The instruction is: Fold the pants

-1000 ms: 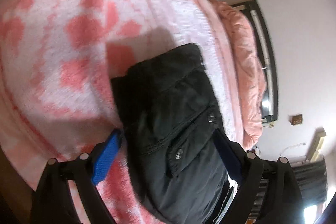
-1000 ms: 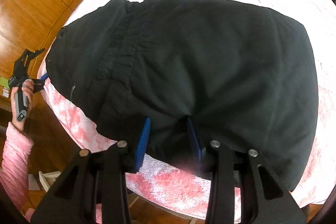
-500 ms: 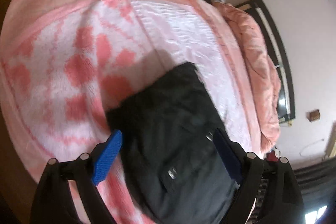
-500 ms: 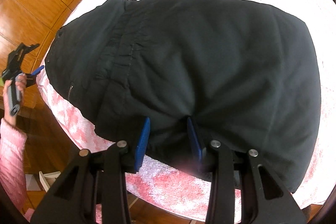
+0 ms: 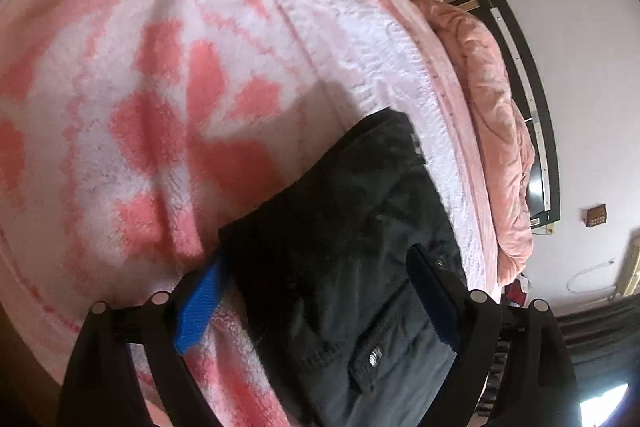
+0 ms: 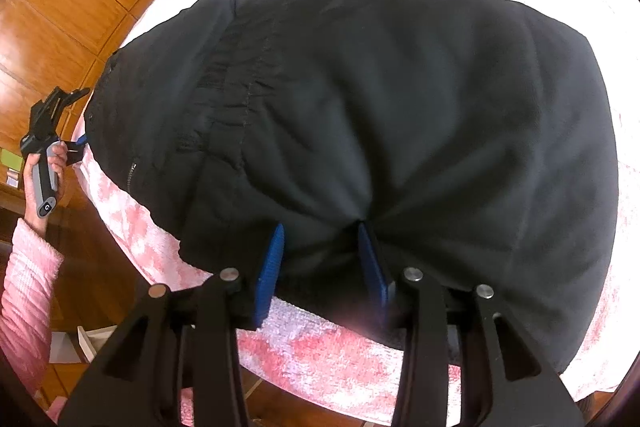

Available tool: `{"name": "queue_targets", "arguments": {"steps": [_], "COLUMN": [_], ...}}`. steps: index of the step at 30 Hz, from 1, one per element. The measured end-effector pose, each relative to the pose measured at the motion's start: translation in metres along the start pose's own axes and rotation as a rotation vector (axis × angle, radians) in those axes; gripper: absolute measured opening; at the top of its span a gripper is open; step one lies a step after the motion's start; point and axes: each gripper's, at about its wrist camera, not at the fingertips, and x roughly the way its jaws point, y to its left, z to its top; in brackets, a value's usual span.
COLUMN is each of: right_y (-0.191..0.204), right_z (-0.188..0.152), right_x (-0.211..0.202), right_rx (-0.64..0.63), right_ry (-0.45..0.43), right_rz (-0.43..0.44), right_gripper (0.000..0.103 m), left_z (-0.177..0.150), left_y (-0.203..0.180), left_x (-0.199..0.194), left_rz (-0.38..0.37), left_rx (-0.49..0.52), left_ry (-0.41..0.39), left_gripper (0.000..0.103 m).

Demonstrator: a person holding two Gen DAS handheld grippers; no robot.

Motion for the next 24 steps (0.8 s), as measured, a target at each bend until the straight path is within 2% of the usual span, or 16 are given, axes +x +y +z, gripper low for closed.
{"name": "queue_targets", "arguments": {"steps": [4,6,7,9,13,16,24], "right_y": [0.0,-0.001,-0.001,-0.001,-0.002,-0.002,-0.004], "right_z": [0.001,0.001,0.0,0.0,0.0,-0.001,-0.003], "right_x": [0.001,0.002,0.002,0.002,0.004,0.004,0.004], "right_rx": [0.002,0.005,0.006,0.006,0.003,0.003,0.008], "right_ry": [0.003,0.003,0.003,0.004,0.005,0.003,-0.005], "right_rz": [0.009,0.014,0.016,0.019,0.032,0.034,0.054], "right_gripper": [0.042,0.042,0.042,0.042,0.046,0.047,0.048], "left_z": [0.004,0.003,0.003,0.002,-0.006,-0.016,-0.04], "left_y": [-0.012,-0.014,-0.015,-0.014,-0.034,-0.056,-0.101], "left_x": [0.009,0.008,0.007,0.002,-0.016,-0.03,-0.064], "left_rz": [0.063,0.116,0.121,0.11,0.09,0.083,-0.033], "left_rx": [0.005,-0.009,-0.02,-0.022,0.048,0.118,0.251], "left_ry": [0.002,-0.015,-0.019,-0.033,-0.1,-0.158,-0.289], "left_gripper": [0.087,0.065,0.063,0.049,0.033,0.029,0.028]}}
